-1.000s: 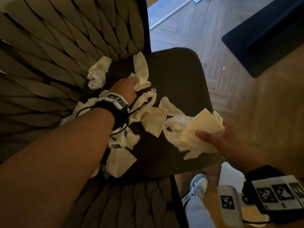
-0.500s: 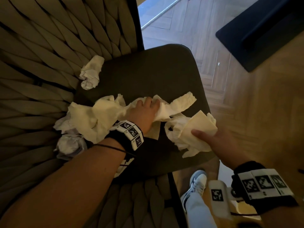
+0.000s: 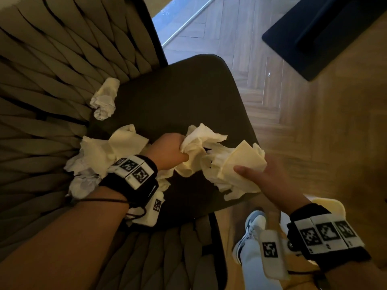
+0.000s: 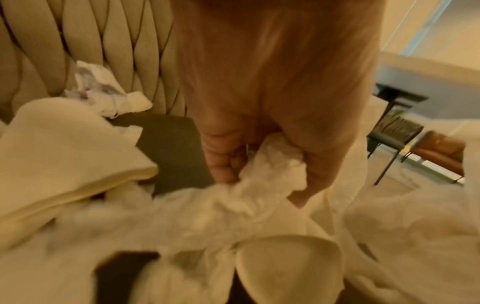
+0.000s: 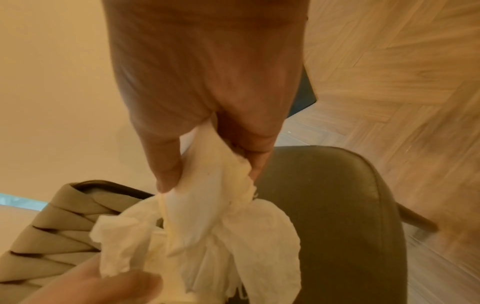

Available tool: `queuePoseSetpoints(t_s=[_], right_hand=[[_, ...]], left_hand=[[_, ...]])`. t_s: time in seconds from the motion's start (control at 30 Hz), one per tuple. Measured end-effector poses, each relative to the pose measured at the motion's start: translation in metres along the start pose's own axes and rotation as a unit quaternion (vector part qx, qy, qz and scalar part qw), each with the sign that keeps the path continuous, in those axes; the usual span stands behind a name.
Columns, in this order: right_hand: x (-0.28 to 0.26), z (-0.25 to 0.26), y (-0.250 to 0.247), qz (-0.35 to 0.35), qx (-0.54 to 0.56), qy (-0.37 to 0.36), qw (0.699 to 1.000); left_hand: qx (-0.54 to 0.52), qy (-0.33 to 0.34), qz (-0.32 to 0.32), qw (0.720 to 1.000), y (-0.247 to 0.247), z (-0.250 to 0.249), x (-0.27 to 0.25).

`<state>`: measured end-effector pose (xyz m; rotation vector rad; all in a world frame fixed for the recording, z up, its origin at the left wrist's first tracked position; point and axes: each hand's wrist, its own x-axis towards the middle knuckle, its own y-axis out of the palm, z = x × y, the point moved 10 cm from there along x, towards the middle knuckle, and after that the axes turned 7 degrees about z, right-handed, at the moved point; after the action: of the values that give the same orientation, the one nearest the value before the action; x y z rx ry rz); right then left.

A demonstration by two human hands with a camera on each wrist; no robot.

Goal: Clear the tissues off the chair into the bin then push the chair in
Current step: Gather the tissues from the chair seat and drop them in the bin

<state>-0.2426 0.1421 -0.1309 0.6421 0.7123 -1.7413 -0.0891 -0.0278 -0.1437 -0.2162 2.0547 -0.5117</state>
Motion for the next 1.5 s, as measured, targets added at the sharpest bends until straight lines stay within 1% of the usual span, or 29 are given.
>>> queuePoseSetpoints(t_s=[0.07, 0.13, 0.2, 0.27, 0.37, 0.43, 0.5, 0.6, 0.67, 0.73, 0.8, 0.9, 1.0, 1.1, 1.13, 1.2, 1.27, 1.33, 1.43, 1.5], right_hand=[[-0.017, -0.004, -0.011, 0.002, 0.02, -0.003, 1.0], [-0.04, -0.01, -0.028, -0.011, 0.044, -0.01, 0.999], [-0.067, -0.015, -0.052, -0.035, 0.069, -0.03, 0.997], [-0.094, -0.029, -0.078, -0.062, 0.082, -0.028, 0.994], [-0.131, -0.067, -0.119, -0.107, 0.084, 0.001, 0.991], [-0.156, -0.101, -0.149, -0.15, 0.093, 0.022, 0.984], [-0.177, -0.141, -0.174, -0.186, 0.112, 0.046, 0.975], [-0.198, -0.202, -0.203, -0.221, 0.13, 0.087, 0.963], [-0.198, -0.244, -0.216, -0.219, 0.125, 0.102, 0.962], [-0.19, -0.288, -0.227, -0.225, 0.113, 0.126, 0.96], [-0.175, -0.34, -0.235, -0.231, 0.109, 0.161, 0.953], [-0.141, -0.404, -0.239, -0.231, 0.104, 0.211, 0.944], [-0.11, -0.447, -0.246, -0.239, 0.068, 0.228, 0.941], [-0.083, -0.47, -0.241, -0.23, 0.066, 0.229, 0.944], [-0.075, -0.478, -0.236, -0.219, 0.06, 0.233, 0.946], [-0.061, -0.489, -0.223, -0.187, 0.067, 0.231, 0.953], [-0.052, -0.496, -0.213, -0.157, 0.086, 0.214, 0.96], [-0.051, -0.493, -0.212, -0.154, 0.104, 0.193, 0.963], [-0.06, -0.491, -0.209, -0.122, 0.11, 0.209, 0.964], [-0.069, -0.492, -0.208, -0.117, 0.104, 0.226, 0.961]], left_hand=[[-0.041, 0.036, -0.009, 0.998, -0.001, -0.028, -0.017], [-0.063, 0.084, 0.004, 0.994, 0.007, -0.066, -0.031], [-0.069, 0.124, 0.027, 0.99, 0.025, -0.107, -0.039], [-0.057, 0.165, 0.046, 0.984, 0.051, -0.15, -0.042], [-0.047, 0.236, 0.087, 0.967, 0.103, -0.217, -0.042], [-0.021, 0.264, 0.119, 0.957, 0.148, -0.257, -0.036], [0.027, 0.274, 0.147, 0.95, 0.198, -0.29, -0.027], [0.061, 0.282, 0.17, 0.942, 0.273, -0.319, -0.007], [0.075, 0.265, 0.183, 0.944, 0.324, -0.323, 0.014], [0.082, 0.227, 0.196, 0.95, 0.37, -0.319, 0.038], [0.084, 0.194, 0.196, 0.958, 0.411, -0.313, 0.065], [0.079, 0.151, 0.176, 0.97, 0.456, -0.305, 0.106], [0.009, 0.084, 0.133, 0.987, 0.48, -0.294, 0.143], [-0.089, 0.005, 0.103, 0.991, 0.5, -0.278, 0.169], [-0.11, -0.014, 0.097, 0.989, 0.508, -0.273, 0.176], [-0.118, -0.031, 0.099, 0.988, 0.522, -0.267, 0.187], [-0.136, -0.041, 0.121, 0.982, 0.537, -0.263, 0.194], [-0.16, -0.061, 0.155, 0.973, 0.55, -0.258, 0.195], [-0.15, -0.084, 0.2, 0.965, 0.558, -0.248, 0.192], [-0.159, -0.1, 0.215, 0.958, 0.555, -0.24, 0.188]])
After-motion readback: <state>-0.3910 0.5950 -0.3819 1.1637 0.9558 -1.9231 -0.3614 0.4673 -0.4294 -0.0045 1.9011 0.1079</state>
